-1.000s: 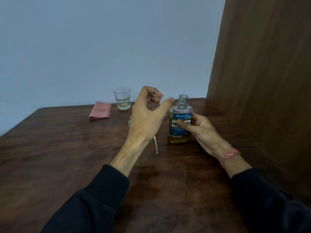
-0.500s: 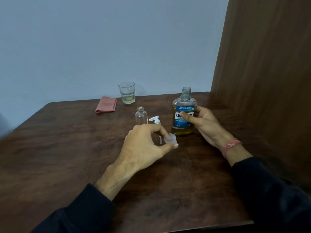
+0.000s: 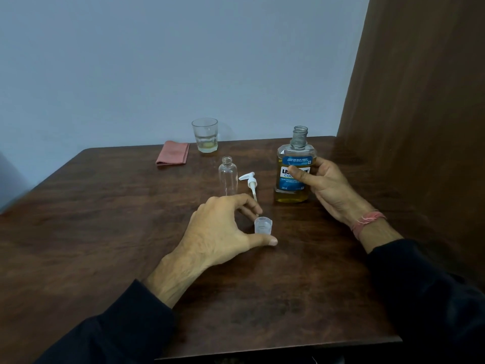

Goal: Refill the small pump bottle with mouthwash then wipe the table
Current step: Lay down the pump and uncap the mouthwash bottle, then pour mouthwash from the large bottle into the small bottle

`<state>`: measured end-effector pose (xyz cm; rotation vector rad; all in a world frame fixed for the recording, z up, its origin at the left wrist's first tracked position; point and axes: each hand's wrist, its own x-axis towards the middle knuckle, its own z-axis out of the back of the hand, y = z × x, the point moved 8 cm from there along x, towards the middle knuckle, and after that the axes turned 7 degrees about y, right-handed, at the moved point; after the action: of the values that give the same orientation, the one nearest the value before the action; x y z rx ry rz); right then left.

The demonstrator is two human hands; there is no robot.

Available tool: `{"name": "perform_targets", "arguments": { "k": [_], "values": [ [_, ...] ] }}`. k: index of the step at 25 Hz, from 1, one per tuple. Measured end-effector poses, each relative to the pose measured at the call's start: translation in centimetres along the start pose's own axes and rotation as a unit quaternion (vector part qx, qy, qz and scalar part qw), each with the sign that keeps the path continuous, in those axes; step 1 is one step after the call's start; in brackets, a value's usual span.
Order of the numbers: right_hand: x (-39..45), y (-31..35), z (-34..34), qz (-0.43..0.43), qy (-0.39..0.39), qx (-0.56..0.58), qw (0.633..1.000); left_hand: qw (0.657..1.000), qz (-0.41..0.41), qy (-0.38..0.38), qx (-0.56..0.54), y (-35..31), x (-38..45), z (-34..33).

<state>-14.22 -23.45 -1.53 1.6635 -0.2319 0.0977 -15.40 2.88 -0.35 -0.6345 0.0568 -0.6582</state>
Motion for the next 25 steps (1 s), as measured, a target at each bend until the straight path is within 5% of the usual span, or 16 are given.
{"name": "perform_targets", "arguments": {
  "k": [6,11,15,25],
  "values": [
    [-0.2,0.9,-0.3,0.062,-0.049,-0.057,0.995,0.933,-0.063,-0.318,-0.155,1.5,-1.1,6.8],
    [-0.6,2.4,-0.9,0.123,-0.059,-0.146,0.98,0.966,-0.024,-0.19,-0.172,5.1,2.9,6.9],
    [-0.5,3.3,-2.1,0.154,-0.042,-0.208,0.965,0.959,-0.046,-0.139,-0.242,6.6,4.6,5.5],
    [2.4,5.1,-8.4,0.148,0.041,-0.278,0.948,0.945,-0.074,-0.179,-0.265,6.3,4.6,5.0]
  ]
}}
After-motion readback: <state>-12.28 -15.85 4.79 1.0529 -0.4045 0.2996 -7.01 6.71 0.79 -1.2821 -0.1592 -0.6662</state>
